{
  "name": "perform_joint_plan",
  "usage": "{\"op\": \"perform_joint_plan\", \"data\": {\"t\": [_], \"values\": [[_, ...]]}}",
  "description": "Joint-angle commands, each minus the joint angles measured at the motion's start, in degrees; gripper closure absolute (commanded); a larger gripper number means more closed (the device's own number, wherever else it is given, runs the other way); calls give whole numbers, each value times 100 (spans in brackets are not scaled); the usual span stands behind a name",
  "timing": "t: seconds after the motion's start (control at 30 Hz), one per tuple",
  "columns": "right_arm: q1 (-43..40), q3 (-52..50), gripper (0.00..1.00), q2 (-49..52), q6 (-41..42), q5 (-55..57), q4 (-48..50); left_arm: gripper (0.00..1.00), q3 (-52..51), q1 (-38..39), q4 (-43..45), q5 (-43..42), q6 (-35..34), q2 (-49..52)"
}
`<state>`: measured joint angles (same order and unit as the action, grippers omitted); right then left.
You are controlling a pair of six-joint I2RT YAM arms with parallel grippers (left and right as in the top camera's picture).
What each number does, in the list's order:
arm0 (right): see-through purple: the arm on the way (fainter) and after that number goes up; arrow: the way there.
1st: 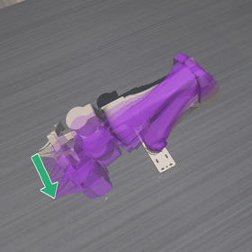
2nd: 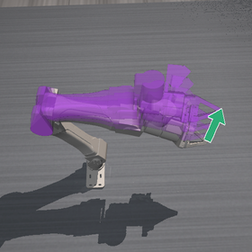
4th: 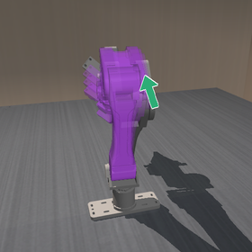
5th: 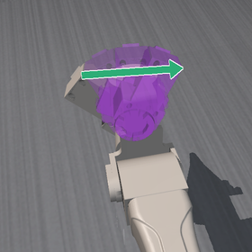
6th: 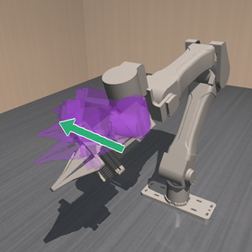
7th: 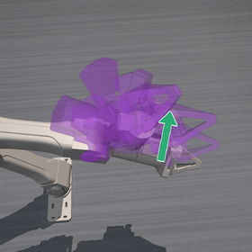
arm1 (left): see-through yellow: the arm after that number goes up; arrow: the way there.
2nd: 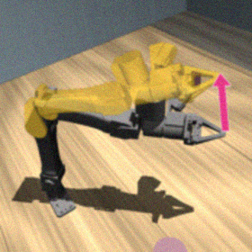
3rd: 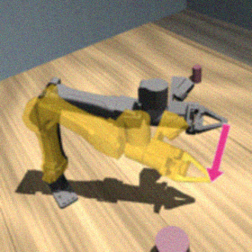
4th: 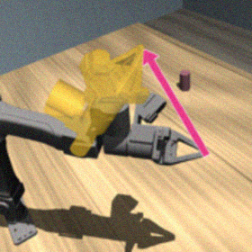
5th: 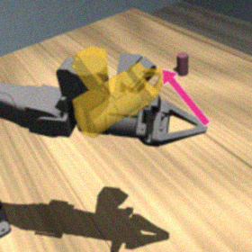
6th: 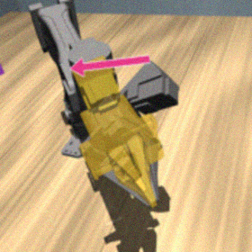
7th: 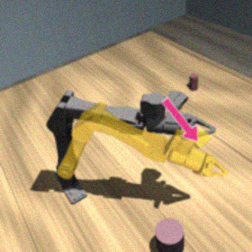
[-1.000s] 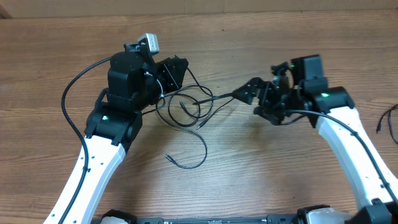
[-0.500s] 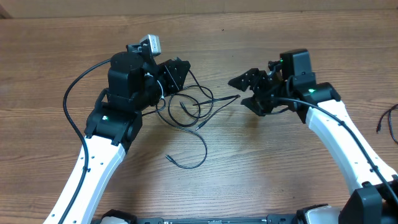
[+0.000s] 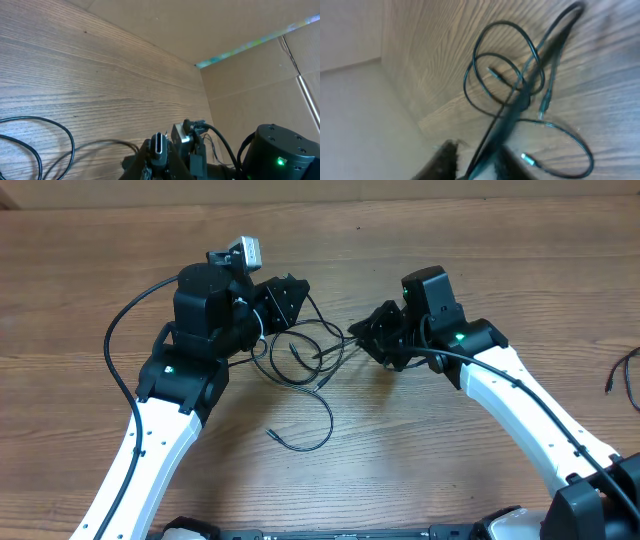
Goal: Untangle cables
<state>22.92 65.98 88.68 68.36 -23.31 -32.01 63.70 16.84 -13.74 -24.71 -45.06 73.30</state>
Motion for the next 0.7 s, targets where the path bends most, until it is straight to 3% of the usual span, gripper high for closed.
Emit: {"op": "perform_joint_plan", "data": {"t": [0.0,0.13,0.27,0.4,0.67], "values": [[-7,-37,96,33,-181,289,94,91,109,4,-68,-57,-35,-98],[-219,74,96,-83,-1228,9,133,69,109,4,-328,118,-11,-98],[-466,214,96,-684,-2310,101,66,26,107,4,-831,496,-11,-98],[-501,214,96,-1346,-2706,337,92,2,107,4,-1198,898,-13,-79],[-387,214,96,-2385,-4127,-243,-39,0,107,7,-1307,986,-15,251]]}}
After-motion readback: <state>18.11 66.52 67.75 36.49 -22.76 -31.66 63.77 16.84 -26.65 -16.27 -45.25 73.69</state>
